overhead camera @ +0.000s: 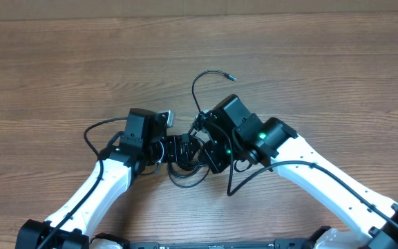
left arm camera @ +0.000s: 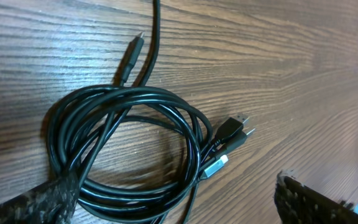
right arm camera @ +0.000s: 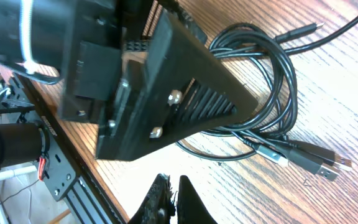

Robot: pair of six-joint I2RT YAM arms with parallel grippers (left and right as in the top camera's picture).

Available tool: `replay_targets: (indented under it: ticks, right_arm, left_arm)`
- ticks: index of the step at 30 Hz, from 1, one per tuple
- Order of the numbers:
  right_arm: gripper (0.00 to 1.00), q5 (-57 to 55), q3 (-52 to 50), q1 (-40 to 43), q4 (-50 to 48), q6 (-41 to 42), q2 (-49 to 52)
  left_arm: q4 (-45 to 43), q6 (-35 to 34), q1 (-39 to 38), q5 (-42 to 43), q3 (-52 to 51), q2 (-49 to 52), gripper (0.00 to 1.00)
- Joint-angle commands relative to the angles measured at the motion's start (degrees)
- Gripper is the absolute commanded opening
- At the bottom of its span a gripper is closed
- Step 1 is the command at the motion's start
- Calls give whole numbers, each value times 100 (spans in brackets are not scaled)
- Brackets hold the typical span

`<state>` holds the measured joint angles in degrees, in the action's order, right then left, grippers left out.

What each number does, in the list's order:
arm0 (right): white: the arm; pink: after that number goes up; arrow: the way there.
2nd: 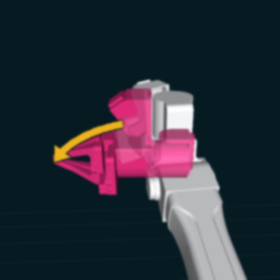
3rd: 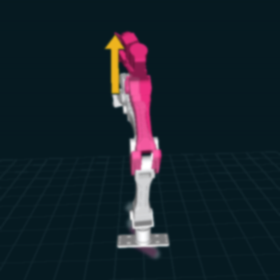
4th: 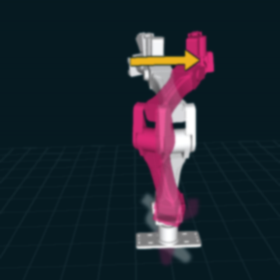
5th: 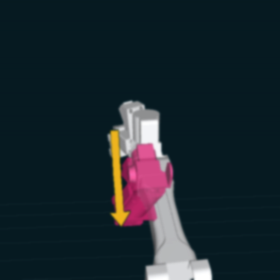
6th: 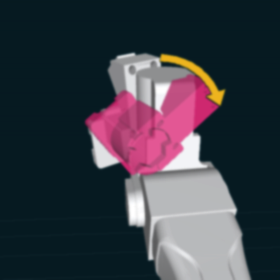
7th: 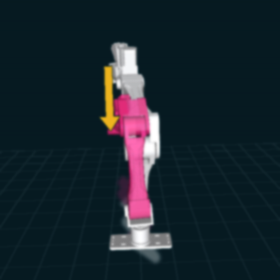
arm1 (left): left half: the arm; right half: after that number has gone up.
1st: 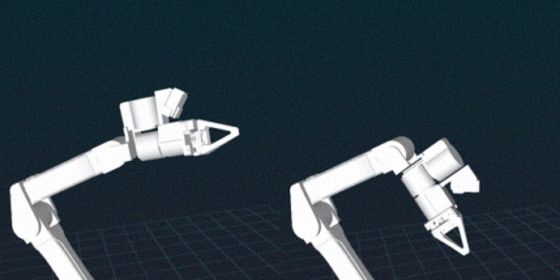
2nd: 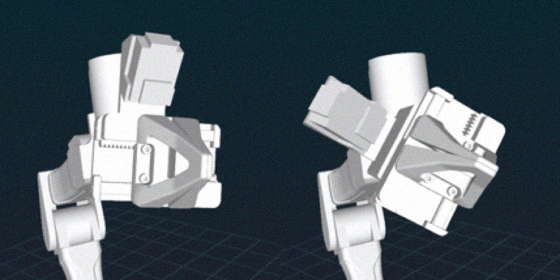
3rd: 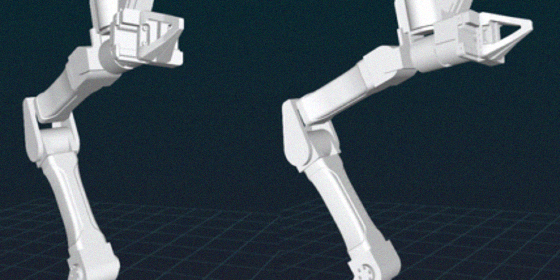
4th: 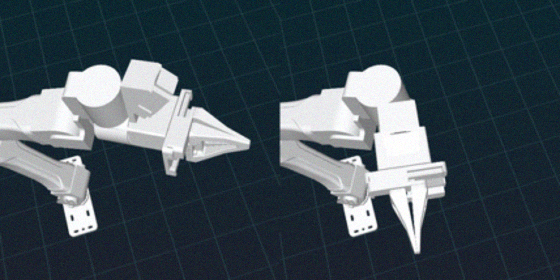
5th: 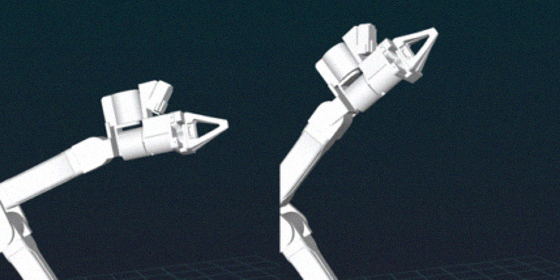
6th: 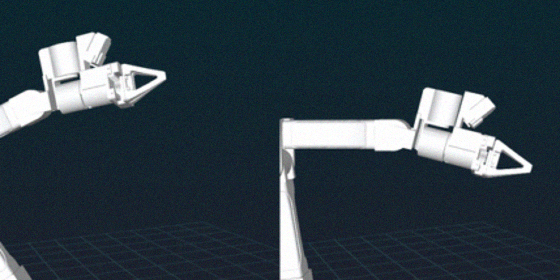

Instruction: Untangle cables

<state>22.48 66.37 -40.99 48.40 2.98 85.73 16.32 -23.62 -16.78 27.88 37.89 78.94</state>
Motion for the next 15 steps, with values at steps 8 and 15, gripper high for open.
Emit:
replay_targets:
  ticks: [8, 15]
  right_arm:
    - [4, -313, 127, -9, 160, -2, -452]
    - [4, -313, 127, -11, 146, -2, -452]
  left_arm:
    - [-208, 1025, 9, 15, 107, 46, 100]
    - [-319, 1106, 9, -76, 107, 46, 99]
